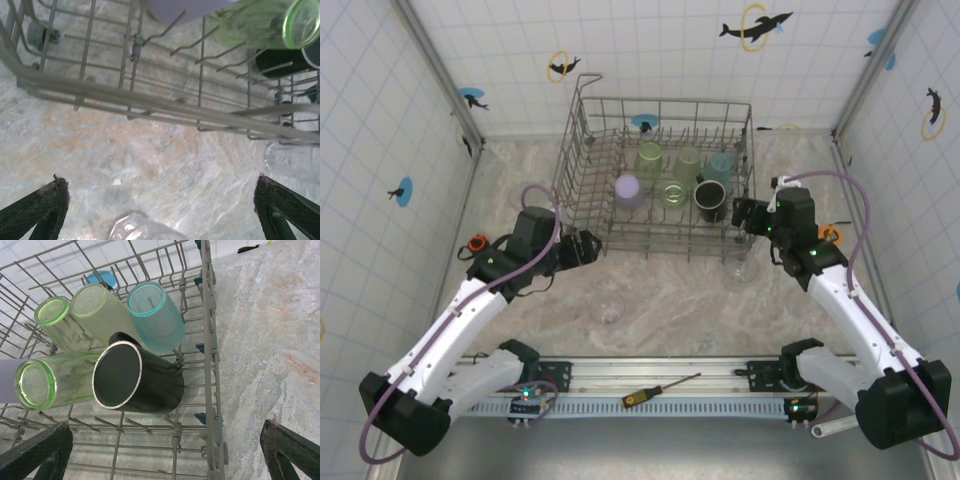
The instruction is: Load the cups into the dish rack
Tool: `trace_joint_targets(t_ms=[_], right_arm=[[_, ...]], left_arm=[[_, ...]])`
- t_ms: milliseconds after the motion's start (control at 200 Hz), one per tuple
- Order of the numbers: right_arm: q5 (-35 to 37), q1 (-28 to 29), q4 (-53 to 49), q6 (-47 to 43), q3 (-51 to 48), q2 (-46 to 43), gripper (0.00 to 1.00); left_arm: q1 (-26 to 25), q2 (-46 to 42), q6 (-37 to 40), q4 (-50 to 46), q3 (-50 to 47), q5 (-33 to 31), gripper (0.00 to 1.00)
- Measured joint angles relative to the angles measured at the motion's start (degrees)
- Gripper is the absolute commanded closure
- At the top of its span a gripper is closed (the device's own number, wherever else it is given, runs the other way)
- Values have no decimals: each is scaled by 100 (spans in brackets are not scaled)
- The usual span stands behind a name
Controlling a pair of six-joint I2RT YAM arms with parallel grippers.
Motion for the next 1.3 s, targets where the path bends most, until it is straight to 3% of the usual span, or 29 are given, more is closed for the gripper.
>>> trace_joint_targets(t_ms=[235, 350, 721, 911, 1176, 1296], right_arm=[[-109, -337, 52, 31, -131, -203, 0], [-170, -407, 72, 55, -188, -227, 0], [-376, -507, 195, 229, -278, -203, 0], [-435, -507, 293, 308, -275, -201, 0], [-457, -507, 393, 396, -278, -201, 0], [-472, -509, 431, 446, -291, -201, 0]], left_arm=[[0, -116, 87, -492, -317, 245, 3], [-15, -131, 81, -533, -588, 452, 8], [-420, -140, -136, -168, -1497, 922, 37], [-664, -22, -284, -15, -1779, 879, 47], [-833, 205, -319, 197, -1779, 612, 77], [-866, 286, -304, 214, -1779, 450, 100]])
